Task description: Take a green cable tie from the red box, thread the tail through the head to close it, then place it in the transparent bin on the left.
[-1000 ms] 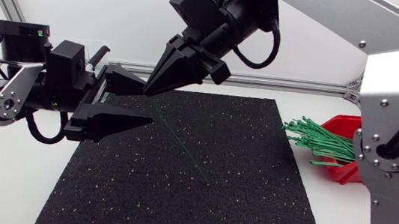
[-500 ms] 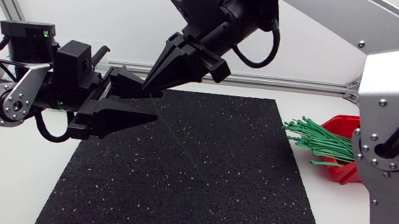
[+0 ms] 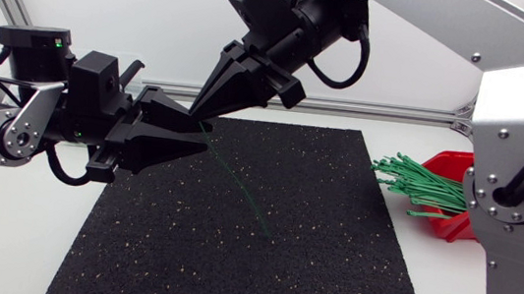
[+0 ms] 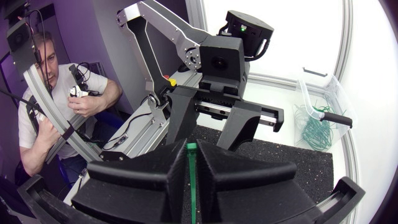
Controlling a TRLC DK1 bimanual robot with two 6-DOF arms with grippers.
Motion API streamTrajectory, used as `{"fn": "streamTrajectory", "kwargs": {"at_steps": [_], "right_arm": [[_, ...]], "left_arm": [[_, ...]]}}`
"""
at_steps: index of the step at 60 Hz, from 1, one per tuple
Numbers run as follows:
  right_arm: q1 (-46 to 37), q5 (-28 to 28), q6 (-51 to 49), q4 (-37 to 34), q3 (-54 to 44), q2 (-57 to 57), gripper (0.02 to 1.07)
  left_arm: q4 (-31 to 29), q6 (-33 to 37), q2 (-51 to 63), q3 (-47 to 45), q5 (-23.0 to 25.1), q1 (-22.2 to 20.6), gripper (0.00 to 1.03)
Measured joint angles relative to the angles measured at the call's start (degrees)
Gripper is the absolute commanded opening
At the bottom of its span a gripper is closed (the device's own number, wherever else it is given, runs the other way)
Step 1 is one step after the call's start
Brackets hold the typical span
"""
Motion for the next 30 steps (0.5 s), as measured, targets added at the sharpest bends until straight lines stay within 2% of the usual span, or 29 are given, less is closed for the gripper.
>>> {"fn": "streamTrajectory", "kwargs": {"at_steps": [4, 9, 23, 30], "right_arm": [[0.00, 0.02, -0.13, 0.00, 0.00, -0.02, 0.09], [0.00, 0.00, -0.17, 0.00, 0.00, -0.02, 0.09], [0.00, 0.00, -0.55, 0.00, -0.13, -0.02, 0.09], [-0.02, 0.00, -0.85, 0.00, -0.79, -0.02, 0.09]], "left_arm": [[0.11, -0.44, 0.00, 0.00, 0.00, 0.00, 0.32], [0.39, -0.59, 0.00, 0.00, 0.04, 0.07, 0.26], [0.50, -0.61, 0.00, 0.00, 0.20, 0.48, 0.24], [0.52, -0.63, 0.00, 0.00, 0.20, 0.50, 0.16]]}}
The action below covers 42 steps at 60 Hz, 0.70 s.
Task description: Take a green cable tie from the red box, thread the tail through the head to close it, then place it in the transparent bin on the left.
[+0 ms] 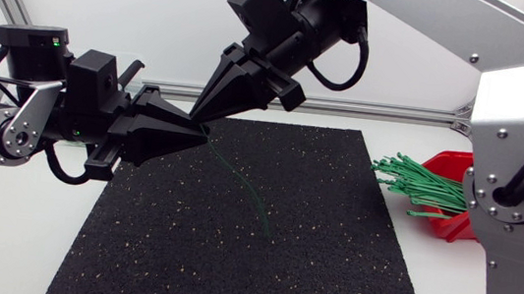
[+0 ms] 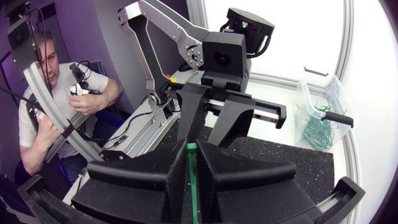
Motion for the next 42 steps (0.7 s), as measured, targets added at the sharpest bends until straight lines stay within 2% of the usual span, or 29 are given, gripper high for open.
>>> {"fn": "streamTrajectory", "kwargs": {"at_steps": [23, 42], "right_arm": [[-0.04, 0.00, -0.39, -0.13, -0.48, -0.20, 0.09], [-0.11, -0.07, -0.39, -0.15, -0.48, -0.31, 0.11]], "left_arm": [[0.02, -0.42, -0.07, 0.00, -0.02, 0.28, 0.04], [0.31, -1.07, -0.11, 0.00, -0.02, 0.31, 0.04]]}}
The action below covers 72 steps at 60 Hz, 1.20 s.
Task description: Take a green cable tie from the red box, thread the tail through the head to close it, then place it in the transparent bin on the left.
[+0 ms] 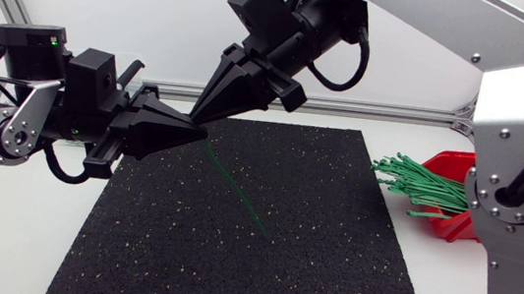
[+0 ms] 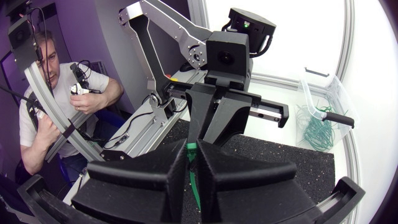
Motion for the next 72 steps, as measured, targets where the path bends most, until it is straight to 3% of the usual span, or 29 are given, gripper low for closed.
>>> {"fn": "streamTrajectory", "kwargs": {"at_steps": [3, 12, 16, 35, 55, 64, 72], "right_arm": [[-0.17, -0.02, 0.00, 0.00, 0.00, 0.00, 0.14], [-0.74, 0.31, 0.90, 0.02, 0.42, 0.00, 0.59], [-1.84, 0.92, 1.64, 0.00, 1.22, 0.00, 0.65], [-4.46, 7.67, 6.84, 3.43, 3.58, 0.00, 0.71], [-3.89, 22.69, 16.46, 27.04, -14.34, -7.34, 0.70], [-3.58, 23.61, 17.70, 29.22, -19.30, -9.81, 0.70], [-3.76, 20.68, 17.92, 28.98, -21.86, -11.89, 0.70]], "left_arm": [[0.13, -0.61, 0.00, 0.00, -0.02, 0.00, 0.04], [0.20, -2.21, 0.00, 0.09, -0.09, 0.00, 0.04], [0.20, -3.19, 0.00, 0.11, 0.00, 0.00, 0.04], [-1.75, -4.96, -0.11, 1.18, -1.97, 0.00, 0.04], [-5.49, -5.09, -0.59, 5.14, -8.94, -0.50, 0.04], [-5.70, -4.81, -0.28, 5.40, -10.60, -0.90, 0.04], [-6.43, -3.52, 1.09, 5.55, -11.04, -1.66, 0.04]]}}
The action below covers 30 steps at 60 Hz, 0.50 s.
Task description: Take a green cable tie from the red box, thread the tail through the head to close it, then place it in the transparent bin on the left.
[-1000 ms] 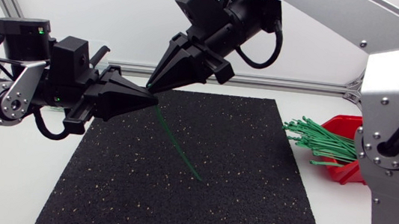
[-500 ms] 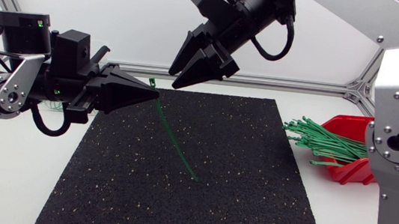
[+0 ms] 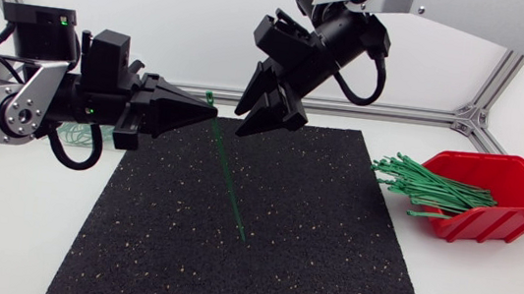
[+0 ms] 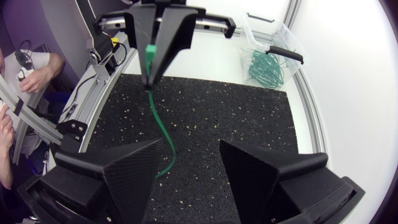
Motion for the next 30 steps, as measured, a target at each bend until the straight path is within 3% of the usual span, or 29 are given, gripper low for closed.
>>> {"fn": "streamTrajectory", "kwargs": {"at_steps": [4, 7, 12, 21, 26, 30], "right_arm": [[-0.07, -2.23, 0.85, -0.07, -0.44, -0.68, 0.69], [-0.26, -4.15, 1.53, -0.13, -0.48, -0.90, 0.61], [-0.68, -6.80, 2.54, 0.00, -0.85, -0.96, 0.57], [-1.77, -10.29, 3.39, 0.00, -3.02, -0.96, 0.56], [-1.86, -11.52, 4.24, 0.33, -4.09, -0.96, 0.48], [-1.77, -12.52, 5.07, 1.05, -4.46, -0.94, 0.48]], "left_arm": [[-0.11, 0.37, 0.48, 0.00, 0.00, -0.31, 0.04], [-0.11, 0.42, 0.66, 0.00, -0.02, -0.33, 0.04], [-0.11, 0.52, 0.94, 0.02, 0.00, -0.33, 0.04], [-0.11, 0.68, 1.01, 0.13, 0.00, -0.33, 0.04], [-0.11, 0.63, 1.11, 0.46, 0.00, -0.33, 0.04], [-0.09, 0.59, 1.16, 0.87, 0.02, -0.33, 0.04]]}}
